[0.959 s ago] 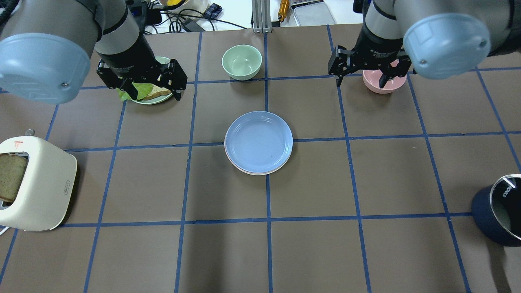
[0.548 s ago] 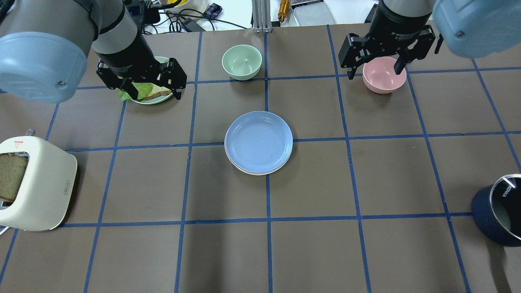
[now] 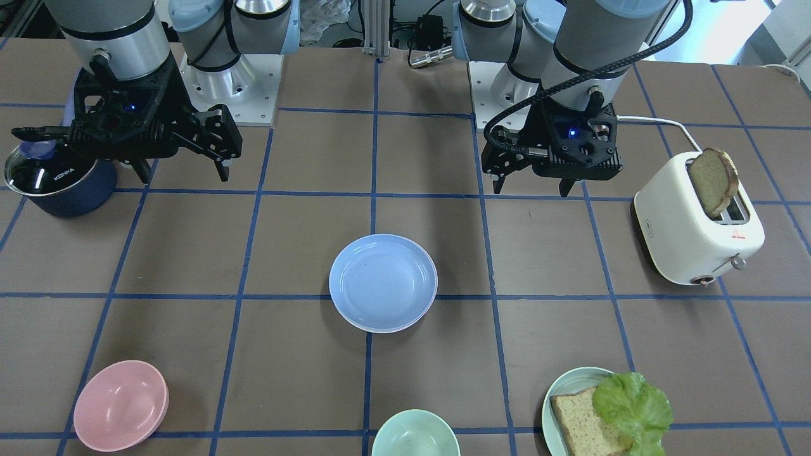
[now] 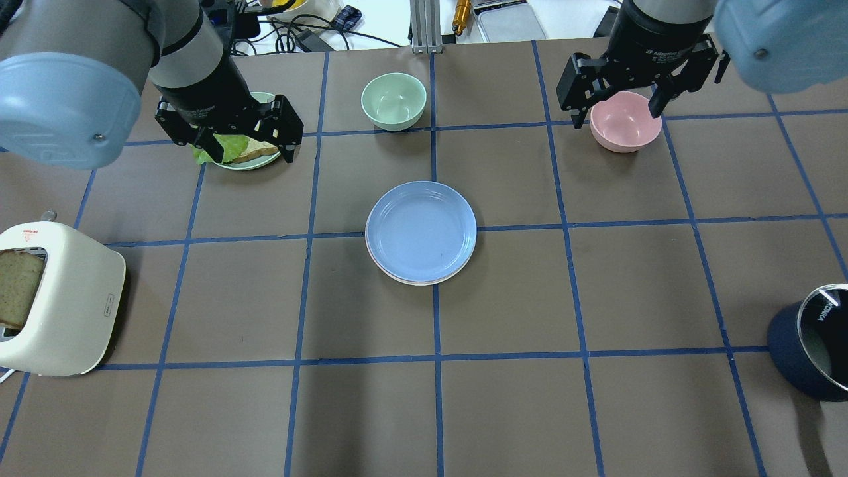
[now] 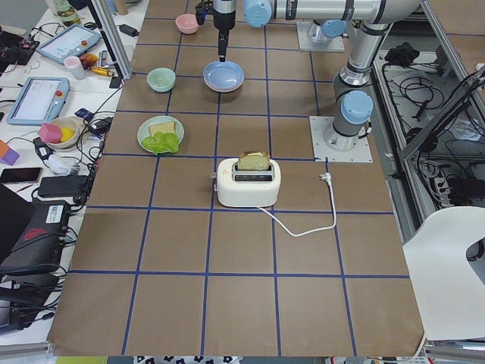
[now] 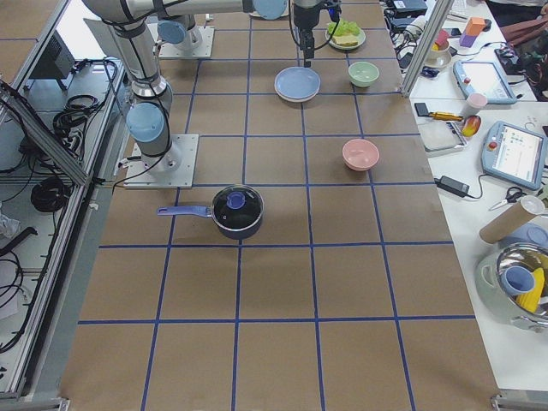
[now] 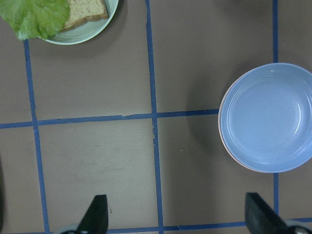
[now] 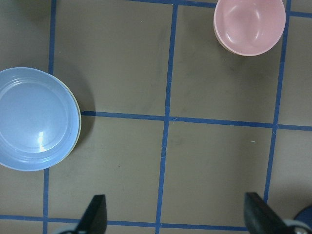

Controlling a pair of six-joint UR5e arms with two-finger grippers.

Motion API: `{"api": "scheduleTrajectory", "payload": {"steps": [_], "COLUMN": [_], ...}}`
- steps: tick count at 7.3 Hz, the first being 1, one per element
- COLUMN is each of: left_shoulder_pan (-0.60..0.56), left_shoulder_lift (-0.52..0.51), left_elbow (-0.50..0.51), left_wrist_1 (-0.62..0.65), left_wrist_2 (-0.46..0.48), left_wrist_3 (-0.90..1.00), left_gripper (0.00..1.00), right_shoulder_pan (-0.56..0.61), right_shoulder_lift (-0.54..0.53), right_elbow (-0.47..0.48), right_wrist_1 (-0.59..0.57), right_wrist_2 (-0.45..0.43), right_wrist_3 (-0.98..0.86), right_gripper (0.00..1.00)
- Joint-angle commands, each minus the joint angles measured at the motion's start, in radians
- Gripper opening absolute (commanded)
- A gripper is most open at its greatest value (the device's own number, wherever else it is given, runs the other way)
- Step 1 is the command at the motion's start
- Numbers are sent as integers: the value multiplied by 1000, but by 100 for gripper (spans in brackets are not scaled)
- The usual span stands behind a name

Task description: Stack three plates with pink and blue

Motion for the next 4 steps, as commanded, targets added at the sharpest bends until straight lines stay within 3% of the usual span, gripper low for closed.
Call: {"api": "scheduleTrajectory", "payload": {"steps": [1,4], "left_shoulder_pan": [-2,0], "left_shoulder_lift": [2,14], "left_elbow": [0,-11], "left_wrist_1": [-5,-7], "left_wrist_2": [7,5], "left_wrist_3": [-13,-64], "left_gripper": [100,100], "right_shoulder_pan": [-2,0], "right_shoulder_lift": [-4,-10], "right_elbow": [5,7], "right_wrist_1": [-9,-1], "right_wrist_2": [11,8], "right_wrist_3": [12,15], "right_gripper": [100,100]}}
